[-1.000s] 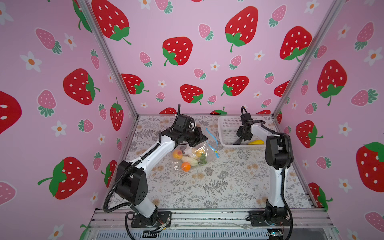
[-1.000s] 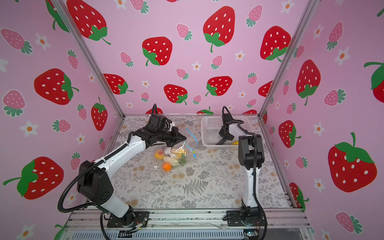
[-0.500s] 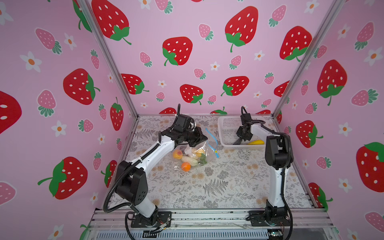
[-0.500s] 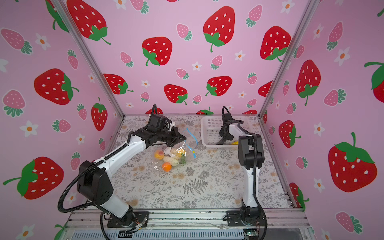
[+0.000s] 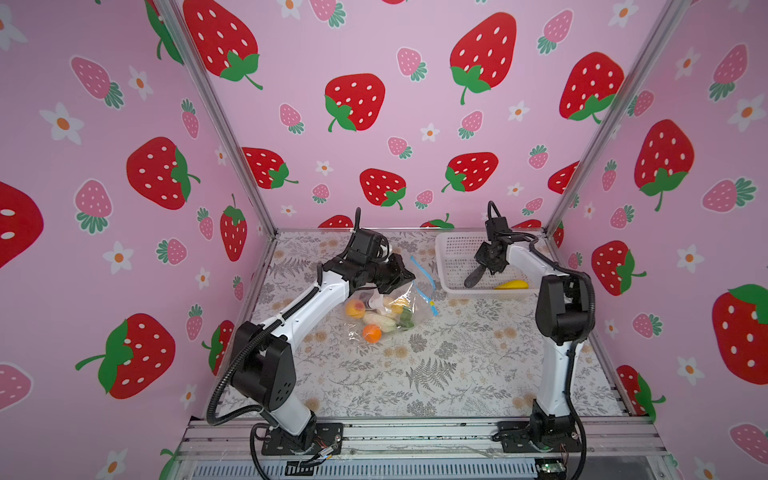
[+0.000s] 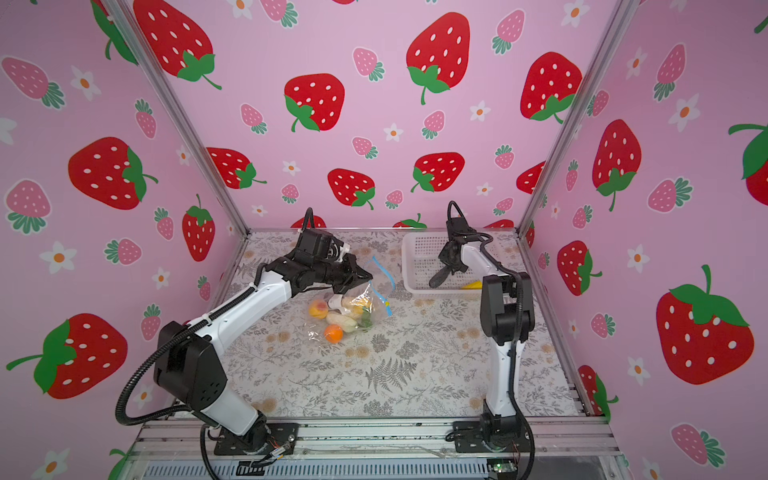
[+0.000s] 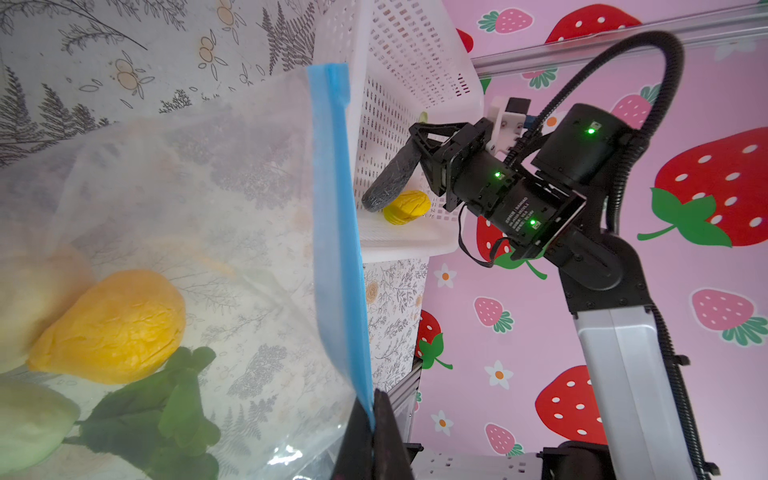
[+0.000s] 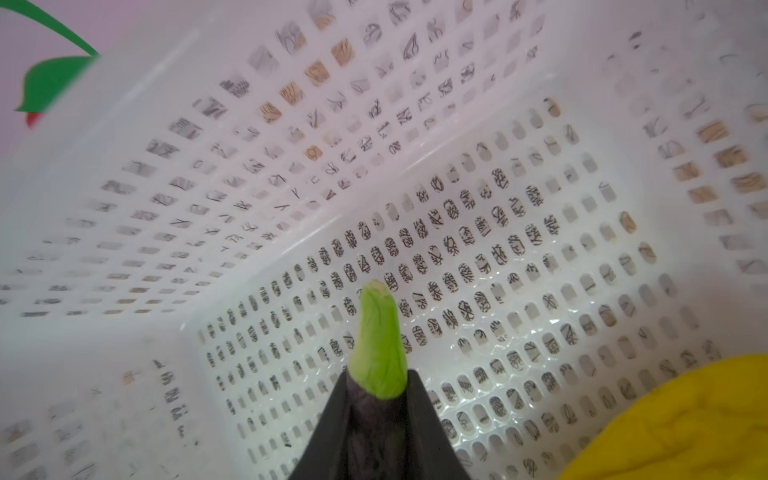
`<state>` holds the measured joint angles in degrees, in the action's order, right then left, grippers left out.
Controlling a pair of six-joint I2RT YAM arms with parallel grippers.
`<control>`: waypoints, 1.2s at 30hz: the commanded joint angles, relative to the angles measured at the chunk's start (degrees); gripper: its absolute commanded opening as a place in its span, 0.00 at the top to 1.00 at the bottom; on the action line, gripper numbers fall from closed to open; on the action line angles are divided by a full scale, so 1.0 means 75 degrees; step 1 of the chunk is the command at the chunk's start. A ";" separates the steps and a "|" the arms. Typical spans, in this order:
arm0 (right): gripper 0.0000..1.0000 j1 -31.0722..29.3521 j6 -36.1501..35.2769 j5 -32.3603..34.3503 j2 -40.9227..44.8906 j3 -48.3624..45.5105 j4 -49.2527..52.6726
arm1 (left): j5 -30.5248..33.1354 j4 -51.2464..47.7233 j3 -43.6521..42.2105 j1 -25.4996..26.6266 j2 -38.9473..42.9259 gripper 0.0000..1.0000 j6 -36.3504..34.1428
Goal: Place the food in the zip-top bag and seal the zipper
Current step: 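Lift the dark eggplant with the right gripper and carry it toward the bag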
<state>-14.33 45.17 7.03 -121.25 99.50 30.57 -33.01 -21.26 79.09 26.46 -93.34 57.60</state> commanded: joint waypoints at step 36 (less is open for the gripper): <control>0.76 -0.3052 0.0379 0.1482 0.3030 -0.0241 -0.2292 | 0.0382 -0.0819 0.0856 -0.0171 0.0517 1.00 -0.0330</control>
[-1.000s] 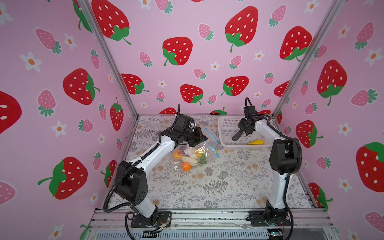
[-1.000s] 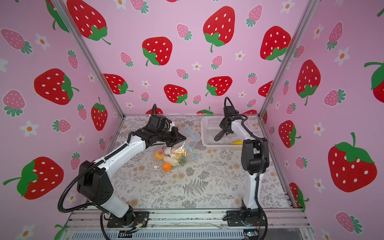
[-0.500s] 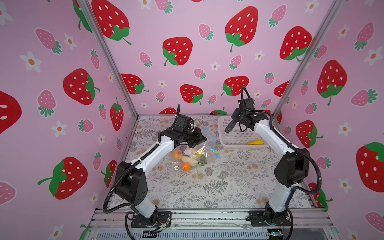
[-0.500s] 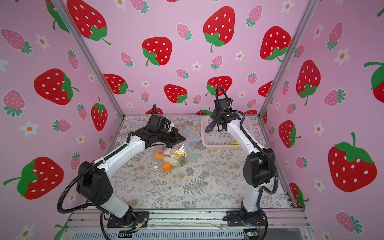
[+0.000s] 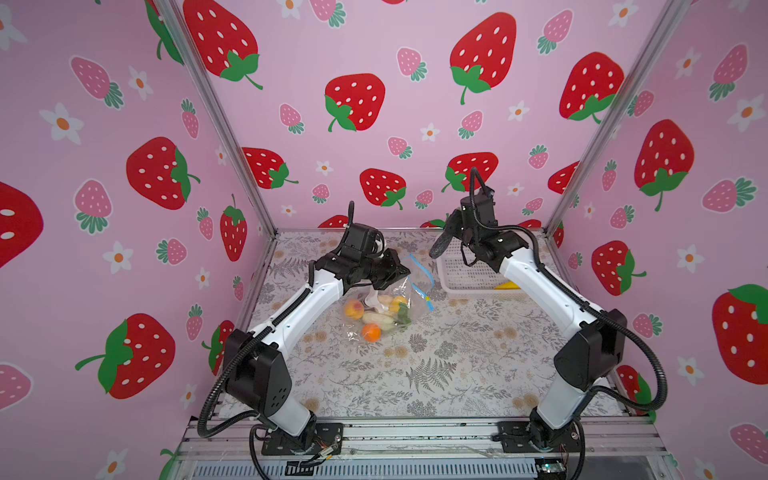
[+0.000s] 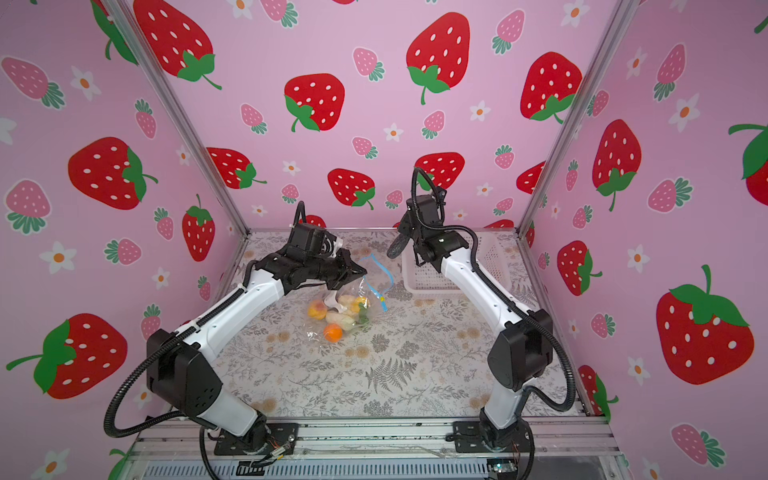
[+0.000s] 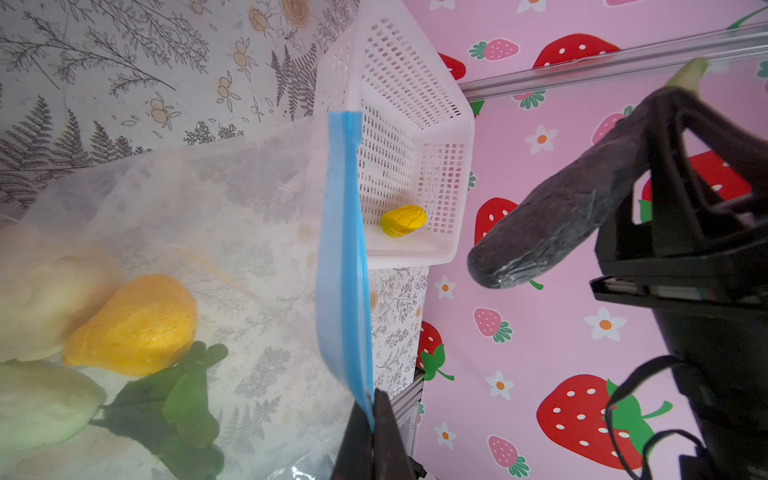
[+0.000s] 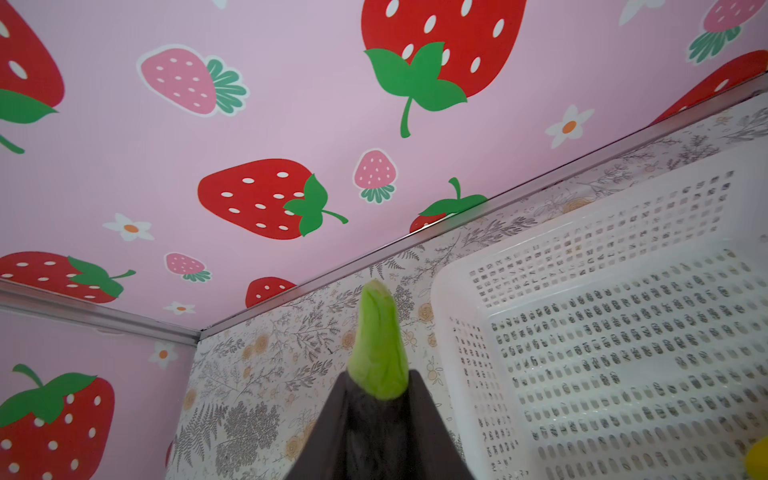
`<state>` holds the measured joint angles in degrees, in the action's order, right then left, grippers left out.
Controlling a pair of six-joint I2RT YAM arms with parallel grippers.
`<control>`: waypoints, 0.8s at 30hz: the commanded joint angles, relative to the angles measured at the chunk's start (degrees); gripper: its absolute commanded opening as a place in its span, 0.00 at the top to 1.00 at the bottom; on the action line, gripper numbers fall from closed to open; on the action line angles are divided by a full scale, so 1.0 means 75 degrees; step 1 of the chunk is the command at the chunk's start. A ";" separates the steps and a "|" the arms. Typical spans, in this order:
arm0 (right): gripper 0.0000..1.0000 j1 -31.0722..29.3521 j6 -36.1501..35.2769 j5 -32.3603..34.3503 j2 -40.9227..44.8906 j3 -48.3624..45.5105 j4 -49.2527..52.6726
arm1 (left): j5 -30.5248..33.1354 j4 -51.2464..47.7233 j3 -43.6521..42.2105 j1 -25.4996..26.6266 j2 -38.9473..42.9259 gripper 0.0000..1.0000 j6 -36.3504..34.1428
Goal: Place the food in the zip-top bag and seal the zipper
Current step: 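Lift the dark eggplant with the right gripper and carry it toward the bag, then lower the eggplant into the bag mouth and open the right gripper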
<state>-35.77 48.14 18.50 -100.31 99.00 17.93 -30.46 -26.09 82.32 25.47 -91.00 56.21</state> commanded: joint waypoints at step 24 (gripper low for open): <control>0.76 -0.1090 0.0007 -0.0176 -0.0695 0.0228 -0.0796 | 0.0041 -0.0459 0.1012 -0.0222 0.0255 1.00 -0.0254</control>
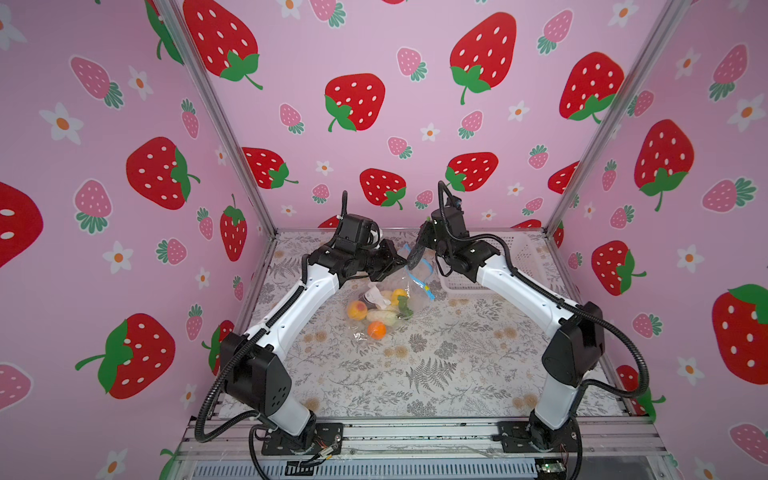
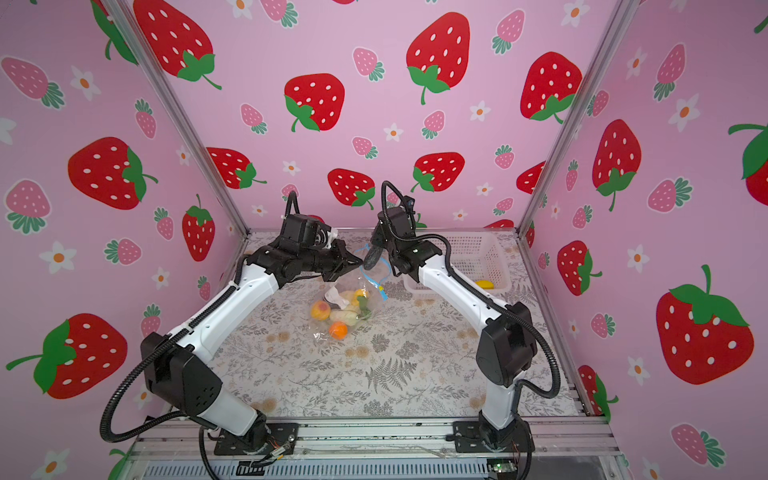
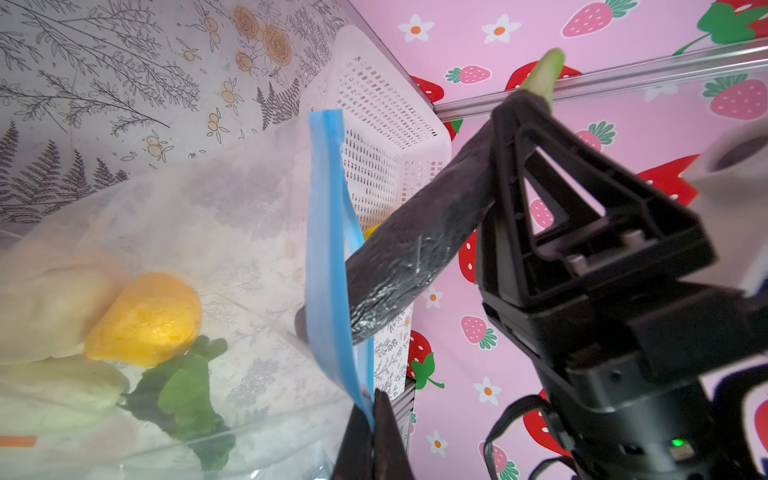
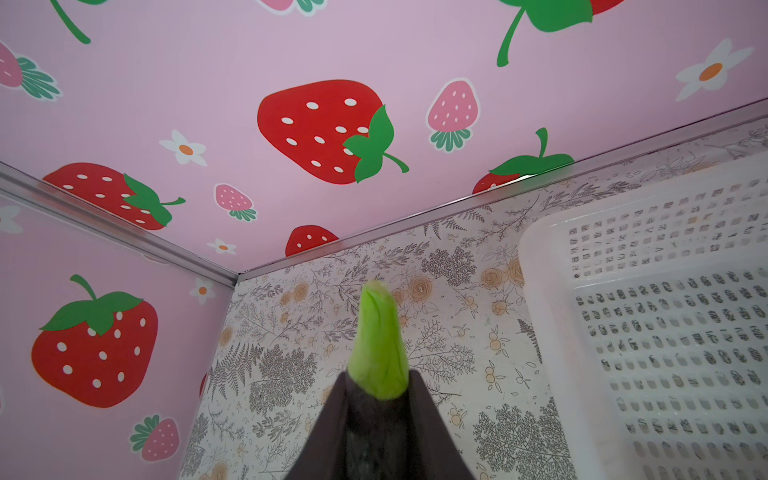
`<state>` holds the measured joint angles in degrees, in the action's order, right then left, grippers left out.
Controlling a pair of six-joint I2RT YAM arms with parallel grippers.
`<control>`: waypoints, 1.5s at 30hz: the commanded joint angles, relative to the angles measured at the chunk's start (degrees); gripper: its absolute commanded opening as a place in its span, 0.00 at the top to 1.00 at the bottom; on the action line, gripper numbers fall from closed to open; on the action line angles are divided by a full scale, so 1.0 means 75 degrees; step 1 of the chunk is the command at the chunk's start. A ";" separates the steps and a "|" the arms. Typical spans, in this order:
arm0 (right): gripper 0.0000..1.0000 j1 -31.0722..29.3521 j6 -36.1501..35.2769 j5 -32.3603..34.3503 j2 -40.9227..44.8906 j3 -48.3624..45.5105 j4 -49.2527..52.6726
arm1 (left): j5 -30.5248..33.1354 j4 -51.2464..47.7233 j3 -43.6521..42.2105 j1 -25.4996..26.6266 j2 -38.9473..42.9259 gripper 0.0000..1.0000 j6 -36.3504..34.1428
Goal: Place the food in the zip-top bag and seal the zipper
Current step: 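Lower the eggplant into the bag mouth and open the right gripper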
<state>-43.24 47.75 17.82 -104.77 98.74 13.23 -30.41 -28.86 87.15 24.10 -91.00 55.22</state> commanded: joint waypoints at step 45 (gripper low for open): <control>0.64 -0.0489 0.0260 -0.0607 -0.0488 0.0405 -0.0171 | -0.0058 0.0063 0.0193 -0.0151 0.0378 1.00 -0.0093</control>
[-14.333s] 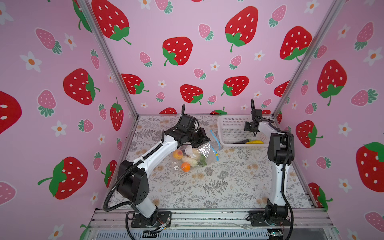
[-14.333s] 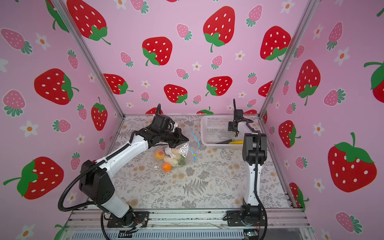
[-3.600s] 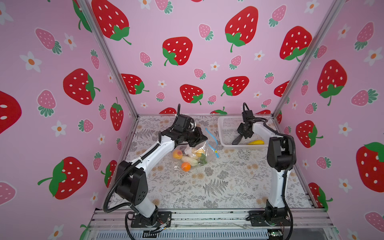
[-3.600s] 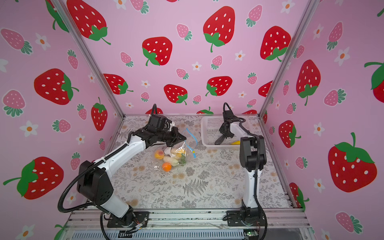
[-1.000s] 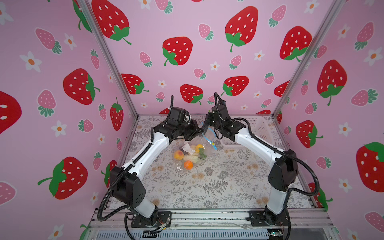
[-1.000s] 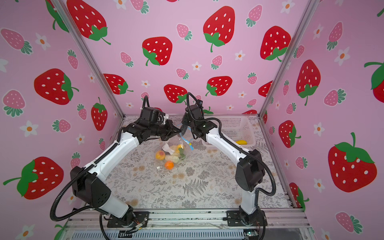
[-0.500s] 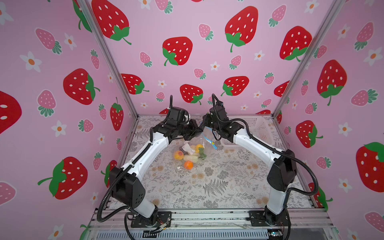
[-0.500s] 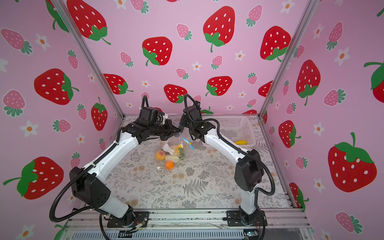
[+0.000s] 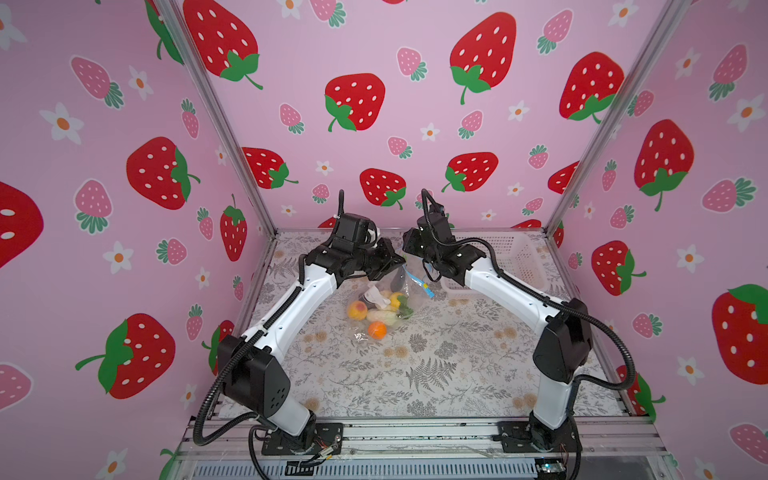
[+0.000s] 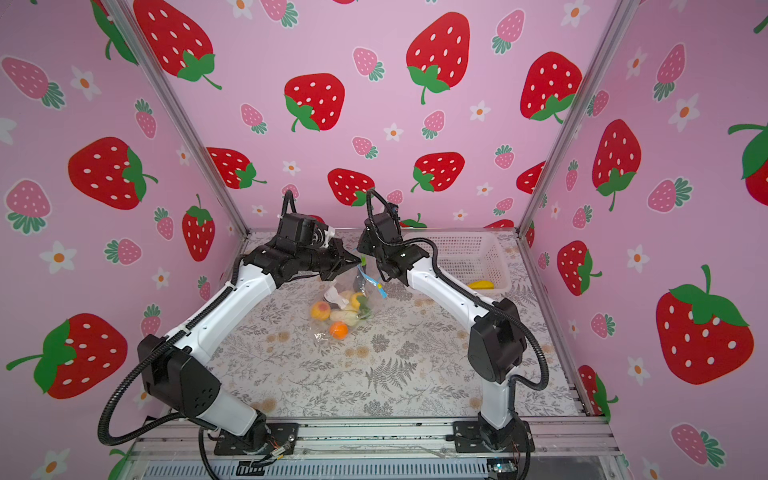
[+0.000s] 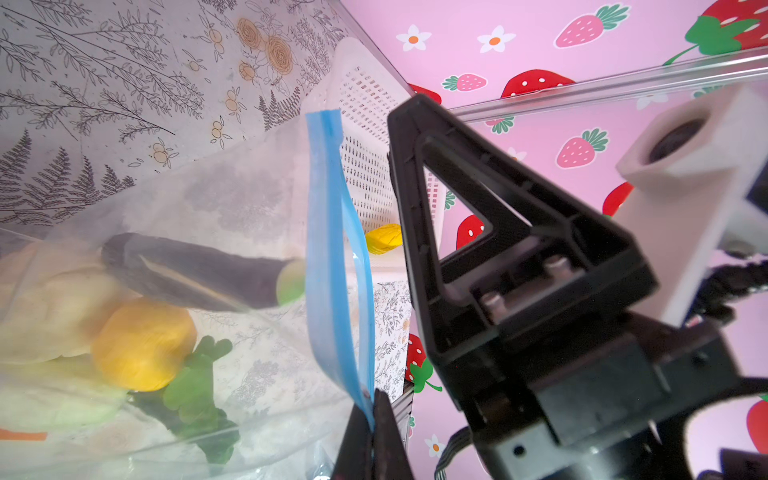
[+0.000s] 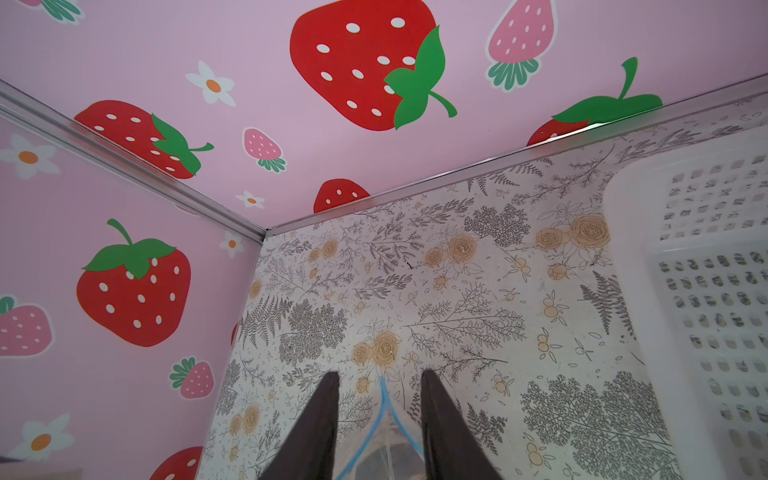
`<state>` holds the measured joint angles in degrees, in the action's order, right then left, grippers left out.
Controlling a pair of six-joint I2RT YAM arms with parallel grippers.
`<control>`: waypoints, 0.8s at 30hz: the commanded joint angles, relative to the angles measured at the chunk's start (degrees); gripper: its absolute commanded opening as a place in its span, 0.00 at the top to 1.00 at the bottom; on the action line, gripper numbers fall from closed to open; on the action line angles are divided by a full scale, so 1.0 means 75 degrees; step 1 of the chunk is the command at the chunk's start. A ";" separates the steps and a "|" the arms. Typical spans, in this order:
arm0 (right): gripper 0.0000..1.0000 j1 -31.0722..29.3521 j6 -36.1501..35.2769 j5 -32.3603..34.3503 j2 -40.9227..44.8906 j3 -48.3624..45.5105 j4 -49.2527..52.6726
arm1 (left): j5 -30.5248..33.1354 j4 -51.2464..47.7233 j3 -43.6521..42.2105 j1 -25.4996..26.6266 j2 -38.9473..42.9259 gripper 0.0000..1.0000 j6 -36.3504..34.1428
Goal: Place the food in the zip-top bag and seal the zipper
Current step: 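Lower the eggplant into the bag mouth and open the right gripper, then move the right gripper back over the yellow corn in the basket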
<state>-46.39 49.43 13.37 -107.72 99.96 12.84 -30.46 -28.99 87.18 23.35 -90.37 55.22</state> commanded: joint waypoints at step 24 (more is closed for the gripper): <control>0.63 0.0282 -0.1608 0.1231 0.0979 -0.0397 -0.0372 | -0.0067 0.0069 0.0003 -0.0120 0.0404 1.00 -0.0126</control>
<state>-45.54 41.04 17.76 -104.75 98.74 11.60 -30.46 -28.99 87.11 22.92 -89.38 55.22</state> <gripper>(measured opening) 0.369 0.049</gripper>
